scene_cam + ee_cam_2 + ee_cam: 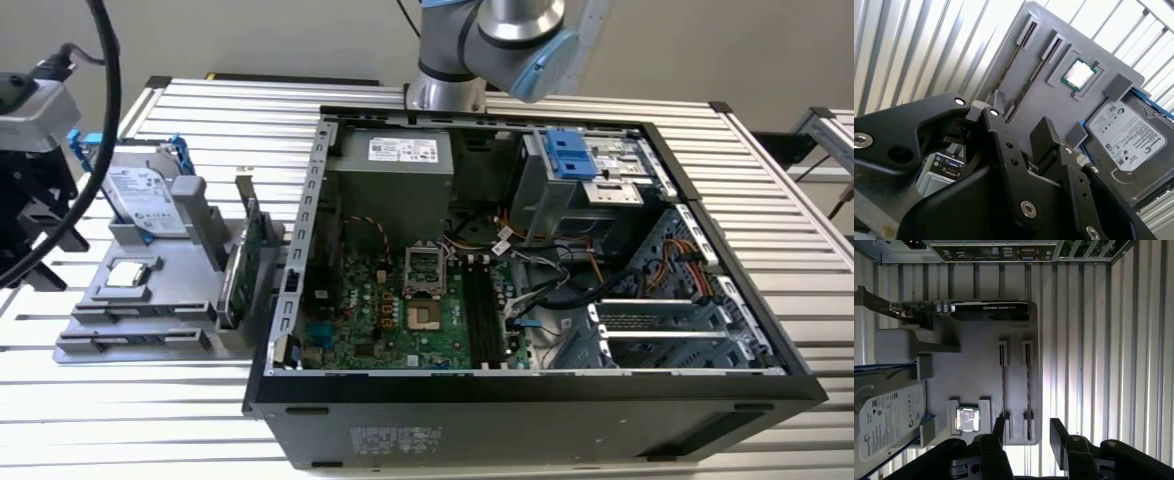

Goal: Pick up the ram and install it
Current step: 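Pick up the ram and move it above insertion slot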

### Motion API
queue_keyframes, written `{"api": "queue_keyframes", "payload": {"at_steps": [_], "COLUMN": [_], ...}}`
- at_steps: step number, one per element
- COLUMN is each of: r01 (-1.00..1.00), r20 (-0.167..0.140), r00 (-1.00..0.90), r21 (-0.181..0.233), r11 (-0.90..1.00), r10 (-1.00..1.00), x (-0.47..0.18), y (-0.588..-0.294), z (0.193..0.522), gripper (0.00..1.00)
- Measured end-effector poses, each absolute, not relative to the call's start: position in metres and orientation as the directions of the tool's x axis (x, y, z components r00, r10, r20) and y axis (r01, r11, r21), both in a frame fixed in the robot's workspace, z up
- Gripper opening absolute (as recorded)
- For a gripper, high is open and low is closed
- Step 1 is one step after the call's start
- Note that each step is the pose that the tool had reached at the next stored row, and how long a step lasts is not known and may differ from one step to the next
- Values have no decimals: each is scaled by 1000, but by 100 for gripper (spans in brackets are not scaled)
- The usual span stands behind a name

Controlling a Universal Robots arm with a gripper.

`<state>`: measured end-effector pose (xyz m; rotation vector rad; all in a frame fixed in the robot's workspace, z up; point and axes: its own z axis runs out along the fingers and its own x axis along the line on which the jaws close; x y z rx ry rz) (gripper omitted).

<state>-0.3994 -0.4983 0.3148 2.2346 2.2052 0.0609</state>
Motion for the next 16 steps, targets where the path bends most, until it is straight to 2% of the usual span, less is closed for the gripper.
{"api": "queue_keyframes", "payload": {"at_steps": [16], "r01": [1000], "r20": [45], "r00": [10], "r21": [28], "r11": [-11], "r10": [999], "x": [-399], "y": [-498], "z": [289], "gripper": [100]}}
